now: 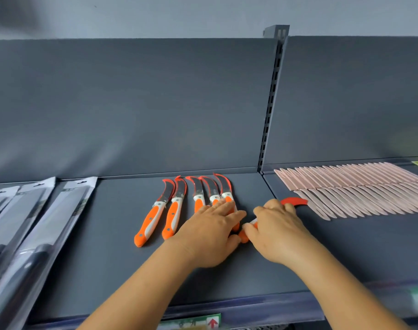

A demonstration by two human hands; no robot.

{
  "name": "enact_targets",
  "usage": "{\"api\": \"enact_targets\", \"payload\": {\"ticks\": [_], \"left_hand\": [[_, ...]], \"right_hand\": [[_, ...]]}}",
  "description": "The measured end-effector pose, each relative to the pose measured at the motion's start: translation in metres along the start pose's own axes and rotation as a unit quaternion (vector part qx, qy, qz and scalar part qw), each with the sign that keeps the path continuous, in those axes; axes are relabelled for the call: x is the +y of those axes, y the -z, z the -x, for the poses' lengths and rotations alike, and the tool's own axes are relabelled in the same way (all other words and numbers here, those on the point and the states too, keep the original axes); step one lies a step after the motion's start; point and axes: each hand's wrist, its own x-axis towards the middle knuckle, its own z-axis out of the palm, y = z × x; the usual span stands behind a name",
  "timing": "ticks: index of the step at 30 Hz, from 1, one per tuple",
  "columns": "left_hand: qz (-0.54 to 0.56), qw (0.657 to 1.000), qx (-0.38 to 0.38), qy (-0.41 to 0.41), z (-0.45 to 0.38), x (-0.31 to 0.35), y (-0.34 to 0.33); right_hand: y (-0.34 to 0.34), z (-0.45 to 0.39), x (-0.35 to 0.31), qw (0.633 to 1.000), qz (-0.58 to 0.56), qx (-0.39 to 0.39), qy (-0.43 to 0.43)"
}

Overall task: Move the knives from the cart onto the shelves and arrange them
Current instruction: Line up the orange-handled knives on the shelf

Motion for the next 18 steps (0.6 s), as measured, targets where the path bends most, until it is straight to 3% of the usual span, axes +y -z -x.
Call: {"api": "enact_targets", "payload": {"ticks": [9, 18], "left_hand": [[-0.006, 1.000, -0.016, -0.008, -0.003, 0.003, 0.002], [-0.048, 0.999, -0.011, -0.002, -0.013, -0.001, -0.007]], "right_hand": [[-0.010, -0.014, 0.012, 0.997, -0.028, 0.031, 0.059], [-0.006, -0.041, 0.009, 0.990, -0.116, 0.085, -0.010]]}}
